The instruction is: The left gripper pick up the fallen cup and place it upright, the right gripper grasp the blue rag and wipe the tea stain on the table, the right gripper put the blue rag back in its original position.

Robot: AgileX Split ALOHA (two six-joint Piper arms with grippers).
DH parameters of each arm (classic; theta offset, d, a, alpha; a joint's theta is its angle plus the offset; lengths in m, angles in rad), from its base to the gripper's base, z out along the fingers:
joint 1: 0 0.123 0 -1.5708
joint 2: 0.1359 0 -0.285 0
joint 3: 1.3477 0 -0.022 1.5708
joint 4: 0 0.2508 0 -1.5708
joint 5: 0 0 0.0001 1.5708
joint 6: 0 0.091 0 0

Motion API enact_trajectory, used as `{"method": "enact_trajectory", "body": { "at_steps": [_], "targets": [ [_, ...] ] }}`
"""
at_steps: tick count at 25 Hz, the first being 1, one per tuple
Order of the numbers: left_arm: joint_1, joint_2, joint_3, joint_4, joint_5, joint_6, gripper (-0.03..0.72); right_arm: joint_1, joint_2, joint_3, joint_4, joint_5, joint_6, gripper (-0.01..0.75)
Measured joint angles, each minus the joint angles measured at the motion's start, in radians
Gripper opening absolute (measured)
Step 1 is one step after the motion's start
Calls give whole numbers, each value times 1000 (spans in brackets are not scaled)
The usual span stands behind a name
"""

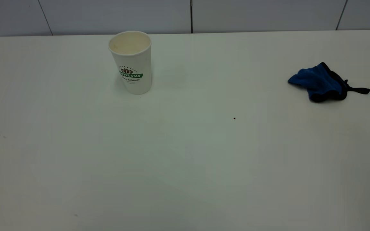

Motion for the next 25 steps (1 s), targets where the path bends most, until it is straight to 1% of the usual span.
{"method": "enact_trajectory", "body": {
  "at_steps": [6, 14, 25],
  "targets": [
    [0, 0, 0, 0, 0, 0, 307, 0, -45, 11, -10, -15, 2, 593],
    [0, 0, 0, 0, 0, 0, 307, -18, -47, 11, -10, -15, 2, 591],
    [0, 0, 0, 0, 0, 1, 307, -19, -47, 11, -10, -15, 2, 591]
  ]
}}
